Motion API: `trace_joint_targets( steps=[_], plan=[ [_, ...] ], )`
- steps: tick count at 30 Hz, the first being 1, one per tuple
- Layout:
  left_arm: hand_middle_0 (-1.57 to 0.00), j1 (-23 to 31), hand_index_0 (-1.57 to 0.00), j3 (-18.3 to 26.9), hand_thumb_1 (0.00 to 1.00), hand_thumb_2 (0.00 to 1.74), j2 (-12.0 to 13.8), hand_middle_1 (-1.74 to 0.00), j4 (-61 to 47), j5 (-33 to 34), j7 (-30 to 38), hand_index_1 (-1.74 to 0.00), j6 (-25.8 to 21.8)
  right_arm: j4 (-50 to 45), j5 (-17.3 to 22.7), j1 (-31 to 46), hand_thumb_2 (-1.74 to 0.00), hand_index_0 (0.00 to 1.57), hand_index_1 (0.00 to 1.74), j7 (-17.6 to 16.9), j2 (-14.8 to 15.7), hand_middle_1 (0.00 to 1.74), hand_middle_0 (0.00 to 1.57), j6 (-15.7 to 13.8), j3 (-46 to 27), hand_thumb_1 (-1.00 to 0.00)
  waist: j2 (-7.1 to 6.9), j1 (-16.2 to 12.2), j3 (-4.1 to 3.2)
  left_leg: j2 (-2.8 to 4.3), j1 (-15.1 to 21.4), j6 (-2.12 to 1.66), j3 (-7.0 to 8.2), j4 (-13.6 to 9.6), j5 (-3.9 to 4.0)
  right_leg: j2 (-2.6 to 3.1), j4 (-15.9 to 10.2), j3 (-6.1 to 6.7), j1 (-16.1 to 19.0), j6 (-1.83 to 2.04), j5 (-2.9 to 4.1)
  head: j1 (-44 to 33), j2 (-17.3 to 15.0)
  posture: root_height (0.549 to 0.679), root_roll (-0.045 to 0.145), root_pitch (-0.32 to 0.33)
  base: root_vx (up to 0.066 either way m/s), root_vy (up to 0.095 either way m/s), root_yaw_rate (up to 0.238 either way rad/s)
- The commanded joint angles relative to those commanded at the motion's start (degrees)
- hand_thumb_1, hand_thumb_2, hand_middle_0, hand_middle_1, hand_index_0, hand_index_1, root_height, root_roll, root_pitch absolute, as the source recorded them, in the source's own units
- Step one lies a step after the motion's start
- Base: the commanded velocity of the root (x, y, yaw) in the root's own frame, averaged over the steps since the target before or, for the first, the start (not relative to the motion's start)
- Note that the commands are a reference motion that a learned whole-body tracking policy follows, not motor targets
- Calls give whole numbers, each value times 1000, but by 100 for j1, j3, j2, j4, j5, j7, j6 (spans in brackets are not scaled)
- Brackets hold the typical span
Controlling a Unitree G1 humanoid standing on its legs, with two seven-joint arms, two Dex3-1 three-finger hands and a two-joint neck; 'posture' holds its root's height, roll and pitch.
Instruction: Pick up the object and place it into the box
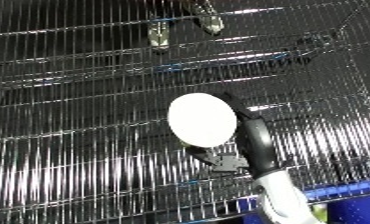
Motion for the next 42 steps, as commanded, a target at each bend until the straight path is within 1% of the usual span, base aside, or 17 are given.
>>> trace_joint_targets(
  steps=[4, 9, 11, 14, 19, 22, 23, 27, 28, 30, 32, 34, 37, 39, 42],
  plan=[
    [-1570, 38, -1570, 15, 1000, 1740, -10, -1740, -11, 19, 5, -1740, -11, -38, -31, 74, -1218, 1099, 1218, -83, -10, 1218, 1099, -7, -17, -700, -2, -20, 0, 8, 41, -1, 16, -25, -1, -2, -20, 5, 32, 8, 5, -35, 25, 592, 29, 269, 15, -9, -19],
    [-1570, 132, -1570, 47, 1000, 1740, -3, -1740, -26, 63, 12, -1740, -56, -249, -142, 250, -1218, 1099, 1218, -194, -49, 1218, 1099, -109, -105, -700, -14, -78, 0, 34, 144, -8, 31, -114, 18, 13, -90, 21, 117, 18, 26, -105, 6, 595, 30, 263, 15, -23, -33],
    [-1570, 197, -1570, 69, 1000, 1740, -3, -1740, -39, 93, 20, -1740, -88, -446, -209, 373, -1218, 1099, 1218, -265, -69, 1218, 1099, -135, -171, -700, -29, -116, 0, 53, 232, -16, 36, -201, 40, 27, -151, 37, 187, 24, 39, -157, -10, 597, 31, 259, 14, -24, -56],
    [-1570, 314, -1570, 124, 1000, 1740, -7, -1740, -64, 161, 20, -1740, -137, -824, -318, 650, -1218, 1099, 1218, -376, -104, 1218, 1099, -191, -308, -700, -63, -197, 0, 90, 415, -30, 49, -394, 92, 56, -288, 68, 332, 37, 70, -255, 34, 601, 32, 251, 17, -25, -84],
    [-1570, 499, -1570, 248, 1000, 1740, -38, -1740, -99, 272, 23, -1740, -220, -1458, -476, 1184, -1218, 1099, 1218, -436, -179, 1218, 1099, -301, -576, -700, -118, -362, 0, 161, 747, -53, 90, -761, 198, 98, -565, 125, 598, 73, 145, -374, 44, 610, 34, 239, 10, -13, -134],
    [-1570, 544, -1570, 280, 1000, 1740, -57, -1740, -122, 305, 43, -1740, -227, -1630, -519, 1330, -1218, 1099, 1218, -450, -184, 1218, 1099, -311, -644, -700, -134, -410, 0, 179, 840, -64, 103, -861, 230, 111, -649, 144, 676, 83, 171, -424, 13, 612, 35, 235, 4, -4, -69],
    [-1570, 569, -1570, 305, 1000, 1740, -61, -1740, -137, 320, 51, -1740, -225, -1724, -550, 1430, -1218, 1099, 1218, -460, -184, 1218, 1099, -332, -685, -700, -145, -445, 0, 191, 897, -72, 112, -922, 249, 120, -705, 157, 727, 91, 188, -466, -30, 614, 35, 232, 7, -16, -138],
    [-1570, 711, -1570, 472, 1000, 1740, -54, -1740, -212, 433, 101, -1740, -157, -2287, -704, 2188, -1218, 1099, 1218, -572, -162, 1218, 1099, -596, -989, -700, -249, -731, 0, 305, 1369, -123, 181, -1391, 379, 173, -1144, 284, 1145, 156, 334, -377, -154, 626, 37, 209, 1, -45, -329],
    [-1570, 739, -1570, 507, 1000, 1740, -40, -1740, -223, 453, 112, -1740, -134, -2384, -711, 2355, -1218, 1099, 1218, -603, -148, 1218, 1099, -677, -1057, -700, -274, -798, 0, 335, 1483, -131, 198, -1487, 398, 183, -1237, 318, 1242, 172, 365, -312, -169, 628, 36, 203, -3, -51, -370],
    [-1570, 779, -1570, 564, 1000, 1740, 0, -1740, -219, 462, 122, -1740, -98, -2482, -684, 2576, -1218, 1099, 1218, -648, -137, 1218, 1099, -805, -1151, -700, -305, -902, 0, 382, 1662, -137, 224, -1610, 414, 192, -1365, 378, 1390, 193, 404, -163, -235, 631, 36, 191, 6, -28, -335],
    [-1570, 802, -1570, 623, 1000, 1740, 34, -1740, -203, 471, 119, -1740, -55, -2544, -645, 2734, -1218, 1099, 1218, -676, -137, 1218, 1099, -905, -1235, -700, -323, -1000, 0, 422, 1828, -145, 255, -1707, 416, 195, -1489, 440, 1531, 208, 439, -19, -312, 634, 37, 179, 5, -7, -351],
    [-1570, 822, -1570, 681, 1000, 1740, 63, -1740, -195, 482, 105, -1740, -2, -2593, -571, 2858, -1218, 1099, 1218, -688, -161, 1218, 1099, -988, -1328, -700, -333, -1095, 0, 449, 1969, -152, 294, -1750, 395, 200, -1589, 499, 1663, 214, 467, 86, -370, 637, 38, 166, 8, 5, -339],
    [-1570, 905, -1570, 790, 1000, 1740, 131, -1740, -249, 460, 52, -1740, 95, -2703, -442, 3083, -1218, 1099, 1218, -688, -200, 1218, 1099, -1093, -1520, -700, -336, -1226, 0, 471, 2133, -147, 362, -1711, 309, 211, -1660, 569, 1831, 210, 483, 378, -492, 639, 41, 146, 12, 3, -305],
    [-1570, 978, -1570, 870, 1000, 1740, 178, -1740, -302, 424, 14, -1740, 164, -2778, -395, 3237, -1218, 1099, 1218, -718, -225, 1218, 1099, -1127, -1652, -700, -328, -1308, 0, 485, 2222, -140, 406, -1660, 242, 216, -1676, 608, 1923, 201, 481, 656, -660, 640, 43, 133, 16, 17, -280],
    [-1570, 1068, -1570, 979, 1000, 1740, 226, -1740, -365, 356, -22, -1740, 246, -2855, -274, 3425, -1218, 1099, 1218, -786, -275, 1218, 1099, -1142, -1818, -700, -303, -1426, 0, 517, 2357, -140, 481, -1631, 173, 216, -1704, 668, 2053, 183, 467, 1066, -999, 642, 47, 117, 20, 57, -262]
  ],
)
